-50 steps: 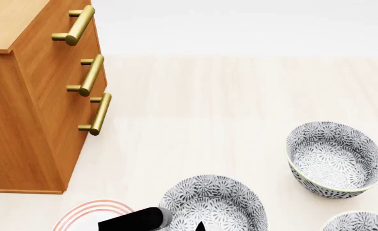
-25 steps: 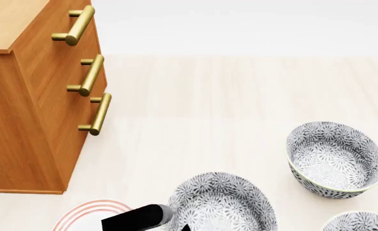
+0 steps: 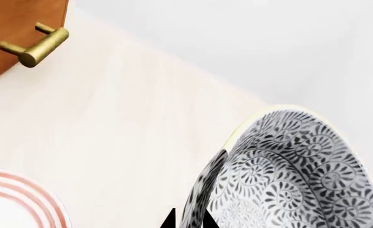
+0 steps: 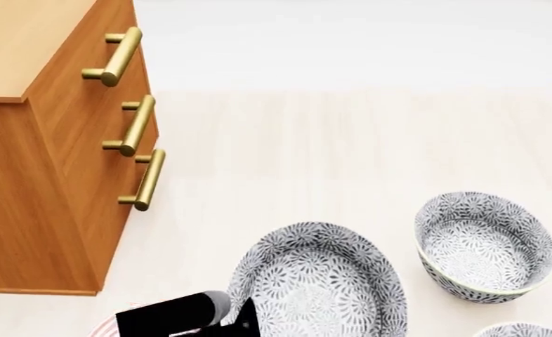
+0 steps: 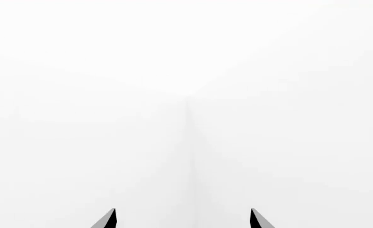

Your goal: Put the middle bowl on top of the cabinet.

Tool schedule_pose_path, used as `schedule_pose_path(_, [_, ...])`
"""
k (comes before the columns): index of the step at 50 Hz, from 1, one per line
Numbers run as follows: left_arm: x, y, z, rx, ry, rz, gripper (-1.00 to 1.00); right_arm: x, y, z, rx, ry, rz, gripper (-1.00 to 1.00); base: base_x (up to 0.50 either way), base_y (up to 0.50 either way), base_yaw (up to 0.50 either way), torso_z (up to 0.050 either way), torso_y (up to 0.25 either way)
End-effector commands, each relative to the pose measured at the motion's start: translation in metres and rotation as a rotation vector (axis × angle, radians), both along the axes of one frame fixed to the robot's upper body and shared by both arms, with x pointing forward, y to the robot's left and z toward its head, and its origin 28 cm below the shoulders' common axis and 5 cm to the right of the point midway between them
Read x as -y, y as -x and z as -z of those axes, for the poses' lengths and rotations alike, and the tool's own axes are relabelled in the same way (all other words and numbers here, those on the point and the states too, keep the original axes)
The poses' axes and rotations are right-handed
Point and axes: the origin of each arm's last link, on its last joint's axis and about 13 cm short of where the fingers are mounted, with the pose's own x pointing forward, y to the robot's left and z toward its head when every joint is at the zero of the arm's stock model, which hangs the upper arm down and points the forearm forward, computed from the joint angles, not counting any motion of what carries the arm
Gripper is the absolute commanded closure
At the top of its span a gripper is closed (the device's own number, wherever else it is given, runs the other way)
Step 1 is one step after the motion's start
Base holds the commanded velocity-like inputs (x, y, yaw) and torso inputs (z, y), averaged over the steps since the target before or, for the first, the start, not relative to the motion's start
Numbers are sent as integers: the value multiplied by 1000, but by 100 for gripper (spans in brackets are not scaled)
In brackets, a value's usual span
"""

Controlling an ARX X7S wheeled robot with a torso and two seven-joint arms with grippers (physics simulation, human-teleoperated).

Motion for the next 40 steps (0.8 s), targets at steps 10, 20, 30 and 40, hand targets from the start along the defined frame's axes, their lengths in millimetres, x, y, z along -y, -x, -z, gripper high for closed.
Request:
schedule_pose_path(10, [-7,5,-28,120,-3,-45,100,-1,0,0,11,4,0,-100,0,0,0,50,155])
schedule_pose_path(20, [-10,8,-46,174,7,-32,100,-3,-1,0,14,5,-6,-100,0,0,0,50,155])
schedule_pose_path(30, [-14,22,-91,315,47,9,100,-4,-2,0,20,6,-5,-100,0,0,0,50,156])
schedule_pose_path(40, [-35,46,-187,636,-17,54,100,-6,-3,0,26,7,1,-100,0,0,0,28,78])
